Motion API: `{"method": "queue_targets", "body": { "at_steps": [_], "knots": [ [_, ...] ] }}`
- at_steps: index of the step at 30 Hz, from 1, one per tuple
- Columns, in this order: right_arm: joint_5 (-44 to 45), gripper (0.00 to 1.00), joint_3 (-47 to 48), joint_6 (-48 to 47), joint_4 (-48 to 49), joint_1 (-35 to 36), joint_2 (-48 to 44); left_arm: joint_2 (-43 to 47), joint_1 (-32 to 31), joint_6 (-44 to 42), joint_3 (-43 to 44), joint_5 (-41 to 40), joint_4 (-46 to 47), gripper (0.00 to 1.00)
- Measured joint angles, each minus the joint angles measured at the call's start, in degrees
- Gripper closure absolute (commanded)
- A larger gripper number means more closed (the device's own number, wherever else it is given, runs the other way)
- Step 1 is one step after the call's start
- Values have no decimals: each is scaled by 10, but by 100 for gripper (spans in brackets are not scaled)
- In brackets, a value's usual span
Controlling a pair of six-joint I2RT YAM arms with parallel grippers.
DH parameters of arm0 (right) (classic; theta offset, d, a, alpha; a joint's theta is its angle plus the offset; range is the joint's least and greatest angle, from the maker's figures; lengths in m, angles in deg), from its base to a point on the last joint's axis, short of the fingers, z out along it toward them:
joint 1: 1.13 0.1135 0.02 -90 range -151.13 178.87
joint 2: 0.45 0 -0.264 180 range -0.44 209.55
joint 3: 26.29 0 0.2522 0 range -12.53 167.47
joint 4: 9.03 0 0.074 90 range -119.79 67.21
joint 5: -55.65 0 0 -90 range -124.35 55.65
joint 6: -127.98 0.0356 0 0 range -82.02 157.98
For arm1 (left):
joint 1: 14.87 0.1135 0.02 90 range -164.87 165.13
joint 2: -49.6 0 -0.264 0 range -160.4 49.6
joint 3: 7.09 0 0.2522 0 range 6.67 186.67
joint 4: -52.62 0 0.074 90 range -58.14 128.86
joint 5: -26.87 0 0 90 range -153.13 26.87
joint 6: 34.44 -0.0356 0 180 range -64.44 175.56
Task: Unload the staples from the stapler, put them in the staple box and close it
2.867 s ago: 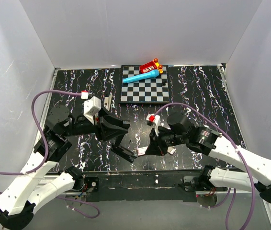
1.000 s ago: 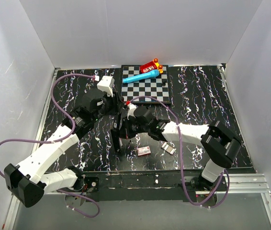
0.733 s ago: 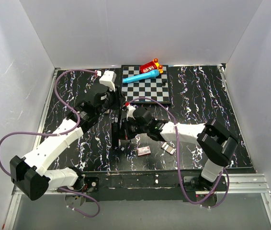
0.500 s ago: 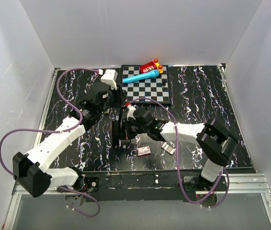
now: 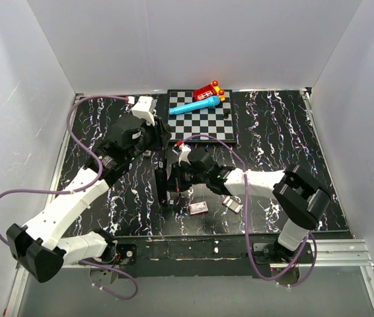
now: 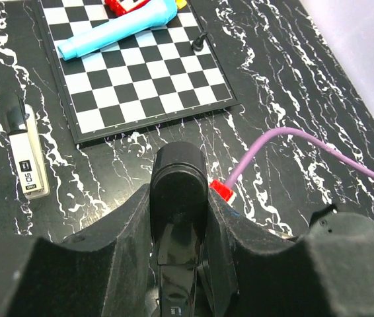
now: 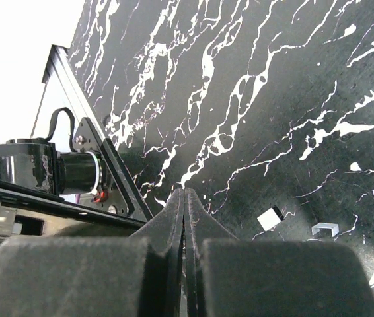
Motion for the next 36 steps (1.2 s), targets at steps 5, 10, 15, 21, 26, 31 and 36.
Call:
{"method": "queue_targets", "body": {
  "at_steps": [5,10,15,21,26,31,36],
  "knots": [
    [15,99,-1,-3,-13,-3,-22,49,0,-5,5,4,-25,100],
    [49,99,-1,-18,-54,-4,-59,102,0,-10,9,5,-53,100],
    [100,99,-1,-43,-120,-8,-96,146,0,-14,10,2,-73,100],
    [147,99,0,-61,-198,-8,-125,185,0,-14,10,-11,-88,100],
    [143,99,0,-56,-235,-8,-134,205,0,-13,3,-24,-91,100],
    [103,99,-6,-24,-220,-4,-137,214,0,-10,-6,-32,-90,100],
    [68,99,-13,16,-191,18,-137,214,0,-5,-14,-33,-91,100]
  ]
}}
